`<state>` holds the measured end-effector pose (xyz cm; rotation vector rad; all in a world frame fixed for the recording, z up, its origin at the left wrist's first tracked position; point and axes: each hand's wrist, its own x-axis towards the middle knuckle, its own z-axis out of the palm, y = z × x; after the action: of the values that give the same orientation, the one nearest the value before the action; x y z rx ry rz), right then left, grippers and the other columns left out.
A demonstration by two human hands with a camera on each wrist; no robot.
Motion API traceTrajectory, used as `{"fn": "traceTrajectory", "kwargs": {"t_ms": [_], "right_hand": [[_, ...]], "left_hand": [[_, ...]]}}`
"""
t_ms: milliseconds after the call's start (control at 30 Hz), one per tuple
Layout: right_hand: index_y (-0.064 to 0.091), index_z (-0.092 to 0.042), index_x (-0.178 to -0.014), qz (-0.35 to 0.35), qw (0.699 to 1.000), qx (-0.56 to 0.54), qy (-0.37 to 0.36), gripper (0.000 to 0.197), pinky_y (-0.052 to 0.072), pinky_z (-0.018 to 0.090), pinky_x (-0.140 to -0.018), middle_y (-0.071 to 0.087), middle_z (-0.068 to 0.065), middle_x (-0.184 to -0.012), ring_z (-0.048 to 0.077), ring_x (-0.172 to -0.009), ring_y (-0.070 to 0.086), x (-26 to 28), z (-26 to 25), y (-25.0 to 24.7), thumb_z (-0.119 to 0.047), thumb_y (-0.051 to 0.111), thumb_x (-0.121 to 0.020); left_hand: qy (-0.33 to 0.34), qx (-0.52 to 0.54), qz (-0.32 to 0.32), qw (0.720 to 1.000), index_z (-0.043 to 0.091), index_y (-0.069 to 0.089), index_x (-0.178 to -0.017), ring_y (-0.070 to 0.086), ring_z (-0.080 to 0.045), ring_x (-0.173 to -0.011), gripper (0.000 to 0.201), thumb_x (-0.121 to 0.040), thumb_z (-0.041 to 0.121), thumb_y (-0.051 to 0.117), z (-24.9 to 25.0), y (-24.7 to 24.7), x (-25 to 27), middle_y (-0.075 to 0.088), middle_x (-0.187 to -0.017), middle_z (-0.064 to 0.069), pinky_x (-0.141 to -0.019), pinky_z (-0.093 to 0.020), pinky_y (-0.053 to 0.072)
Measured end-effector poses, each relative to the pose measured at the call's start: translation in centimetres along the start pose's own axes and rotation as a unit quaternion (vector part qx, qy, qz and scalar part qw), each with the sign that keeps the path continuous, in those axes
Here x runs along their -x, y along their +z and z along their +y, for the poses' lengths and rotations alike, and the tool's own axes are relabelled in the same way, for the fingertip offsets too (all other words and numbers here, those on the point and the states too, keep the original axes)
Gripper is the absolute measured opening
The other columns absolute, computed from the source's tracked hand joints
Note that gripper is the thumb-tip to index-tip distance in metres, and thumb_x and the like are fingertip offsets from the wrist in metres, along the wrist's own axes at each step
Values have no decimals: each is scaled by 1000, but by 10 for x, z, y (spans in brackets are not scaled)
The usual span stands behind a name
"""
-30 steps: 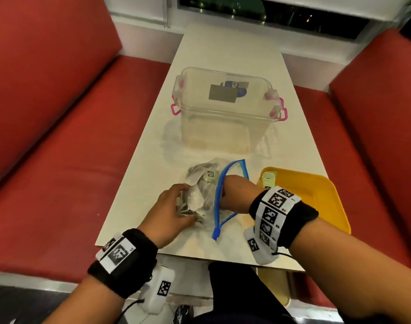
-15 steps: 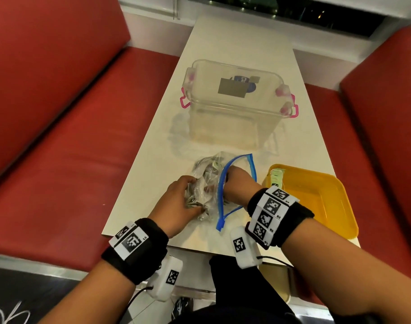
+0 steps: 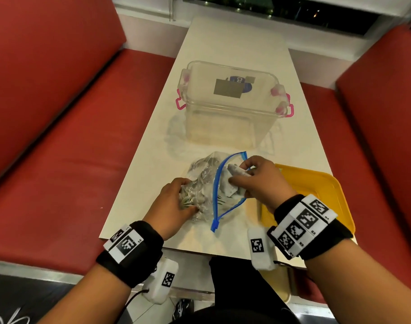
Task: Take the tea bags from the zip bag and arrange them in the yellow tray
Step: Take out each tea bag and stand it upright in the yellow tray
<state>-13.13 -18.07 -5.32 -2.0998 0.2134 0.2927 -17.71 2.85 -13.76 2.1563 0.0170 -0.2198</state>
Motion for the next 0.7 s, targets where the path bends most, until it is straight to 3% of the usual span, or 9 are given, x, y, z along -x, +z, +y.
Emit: {"fn": "traceTrajectory", "kwargs": {"t_ms": [67, 133, 233, 333, 400, 467, 533, 600, 700], "right_hand": [[57, -7, -91, 6, 1000, -28, 7, 29, 58, 37, -56, 69, 25, -84, 29, -64, 68, 4, 0, -13, -9, 77, -70], [57, -4, -94, 4, 999, -48, 11, 29, 58, 35, -57, 69, 25, -85, 30, -66, 68, 9, -2, -29, -7, 77, -72], [56, 2, -100, -12, 996, -88, 4, 31, 57, 33, -54, 69, 24, -80, 28, -62, 68, 17, -9, -52, -2, 75, -76], [56, 1, -99, -68, 992, -101, -25, 29, 58, 34, -55, 69, 23, -75, 28, -59, 68, 26, -23, -66, 1, 74, -77], [57, -1, -98, -103, 990, -76, -51, 29, 57, 36, -59, 69, 26, -77, 32, -62, 68, 30, -31, -69, 0, 75, -76], [58, -4, -98, -126, 988, -43, -72, 30, 56, 37, -61, 69, 26, -76, 32, -63, 66, 31, -38, -68, -3, 76, -75], [59, -6, -98, -148, 985, -18, -85, 30, 56, 36, -62, 70, 23, -77, 30, -64, 66, 30, -41, -66, -6, 77, -73], [61, -9, -97, -146, 985, 21, -94, 29, 57, 38, -64, 71, 19, -78, 24, -65, 67, 27, -43, -65, -8, 76, -73], [63, -19, -94, -102, 980, 126, -118, 30, 56, 38, -65, 71, 7, -76, 16, -62, 64, 22, -41, -66, -23, 78, -69]], "left_hand": [[1, -17, -4, 1000, 29, 41, -133, 60, -17, -97, 62, -80, 25, 74, 3, -3, 1, 46, -126, -1, -82, -26, 46], [7, -44, -9, 999, 28, 39, -138, 55, -17, -110, 64, -82, 23, 70, 8, -8, 3, 42, -133, 0, -89, -26, 44], [81, -33, 58, 994, 28, 45, -136, 44, -14, -124, 55, -85, 20, 64, 25, -14, 1, 41, -135, 7, -102, -33, 42], [154, 60, 94, 982, 26, 55, -126, 48, 5, -113, 34, -92, 23, 60, 66, -18, -2, 48, -128, 11, -91, -12, 42], [146, 155, 42, 976, 25, 57, -123, 54, 9, -106, 30, -94, 31, 57, 95, -17, -6, 54, -126, 11, -85, -10, 45], [120, 243, -36, 962, 29, 57, -124, 60, 1, -104, 39, -90, 47, 58, 116, -11, -12, 60, -123, 10, -87, -23, 52], [62, 301, -124, 943, 33, 57, -120, 67, -14, -102, 46, -81, 56, 62, 128, -3, -16, 65, -117, 3, -84, -39, 57], [6, 365, -186, 912, 26, 57, -113, 71, -21, -91, 36, -84, 46, 66, 135, 7, -17, 69, -108, -4, -77, -42, 58], [-33, 424, -200, 883, 18, 56, -116, 72, -24, -88, 25, -94, 29, 56, 135, 17, -18, 71, -103, -6, -72, -38, 59]]}}
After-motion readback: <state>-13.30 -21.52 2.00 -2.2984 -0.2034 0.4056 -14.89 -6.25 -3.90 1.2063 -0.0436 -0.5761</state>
